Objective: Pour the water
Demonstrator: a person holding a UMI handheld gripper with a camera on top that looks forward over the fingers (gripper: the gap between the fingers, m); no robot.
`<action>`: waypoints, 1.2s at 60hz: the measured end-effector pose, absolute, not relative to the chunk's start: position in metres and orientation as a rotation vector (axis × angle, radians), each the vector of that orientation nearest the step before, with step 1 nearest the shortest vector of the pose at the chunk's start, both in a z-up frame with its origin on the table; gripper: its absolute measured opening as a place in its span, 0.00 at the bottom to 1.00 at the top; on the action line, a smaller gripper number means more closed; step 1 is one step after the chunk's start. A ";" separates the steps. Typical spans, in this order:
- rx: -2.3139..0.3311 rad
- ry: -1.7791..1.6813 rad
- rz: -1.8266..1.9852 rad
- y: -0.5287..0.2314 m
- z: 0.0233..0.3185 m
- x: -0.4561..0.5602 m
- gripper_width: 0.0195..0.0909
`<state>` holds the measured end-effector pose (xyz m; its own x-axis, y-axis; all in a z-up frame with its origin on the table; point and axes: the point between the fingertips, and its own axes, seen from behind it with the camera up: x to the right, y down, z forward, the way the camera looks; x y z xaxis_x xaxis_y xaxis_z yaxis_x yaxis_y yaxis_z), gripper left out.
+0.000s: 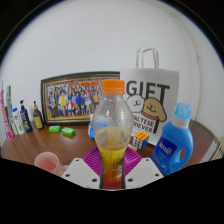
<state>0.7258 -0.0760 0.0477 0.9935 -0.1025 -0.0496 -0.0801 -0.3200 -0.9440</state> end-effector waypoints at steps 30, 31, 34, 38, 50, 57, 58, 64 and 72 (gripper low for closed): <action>-1.976 0.182 -0.007 -0.084 -0.033 0.731 0.47; -1.992 0.186 -0.004 -0.085 -0.035 0.731 0.59; -2.038 0.211 0.005 -0.091 -0.041 0.729 0.95; -2.068 0.269 0.008 -0.102 -0.040 0.727 0.89; -2.084 0.325 -0.035 -0.152 0.009 0.710 0.93; -2.084 0.333 -0.076 -0.195 0.053 0.686 0.93; -2.081 0.331 -0.078 -0.202 0.061 0.681 0.93; -2.074 0.314 -0.104 -0.247 0.102 0.649 0.92; -2.070 0.298 -0.134 -0.308 0.145 0.605 0.93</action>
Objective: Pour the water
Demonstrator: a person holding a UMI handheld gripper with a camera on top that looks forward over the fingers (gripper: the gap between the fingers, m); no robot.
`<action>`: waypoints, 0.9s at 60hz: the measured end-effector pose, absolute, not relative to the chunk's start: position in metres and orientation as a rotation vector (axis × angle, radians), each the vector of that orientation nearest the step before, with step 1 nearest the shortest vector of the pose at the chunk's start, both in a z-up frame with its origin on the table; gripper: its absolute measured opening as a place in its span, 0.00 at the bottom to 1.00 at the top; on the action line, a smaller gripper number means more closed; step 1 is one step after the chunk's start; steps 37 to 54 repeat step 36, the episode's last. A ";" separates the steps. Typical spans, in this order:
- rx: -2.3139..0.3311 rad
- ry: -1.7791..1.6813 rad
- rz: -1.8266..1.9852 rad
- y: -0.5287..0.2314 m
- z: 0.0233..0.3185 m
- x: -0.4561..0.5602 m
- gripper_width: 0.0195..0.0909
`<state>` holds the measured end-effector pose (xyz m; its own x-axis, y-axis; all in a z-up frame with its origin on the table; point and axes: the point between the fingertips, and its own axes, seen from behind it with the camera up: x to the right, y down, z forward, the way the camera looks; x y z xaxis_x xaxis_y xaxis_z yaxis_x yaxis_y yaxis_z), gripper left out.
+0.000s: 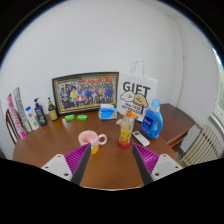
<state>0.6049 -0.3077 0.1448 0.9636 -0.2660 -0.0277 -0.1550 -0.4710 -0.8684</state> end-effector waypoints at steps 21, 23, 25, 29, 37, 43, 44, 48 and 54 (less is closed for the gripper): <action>-2.046 0.264 -0.141 -0.397 0.186 0.527 0.92; -2.046 0.271 -0.129 -0.401 0.187 0.523 0.92; -2.045 0.280 -0.124 -0.404 0.187 0.520 0.92; -2.046 0.282 -0.137 -0.409 0.187 0.519 0.92; -2.051 0.289 -0.120 -0.411 0.186 0.517 0.92; -2.051 0.289 -0.120 -0.411 0.186 0.517 0.92; -2.051 0.289 -0.120 -0.411 0.186 0.517 0.92; -2.051 0.289 -0.120 -0.411 0.186 0.517 0.92; -2.051 0.289 -0.120 -0.411 0.186 0.517 0.92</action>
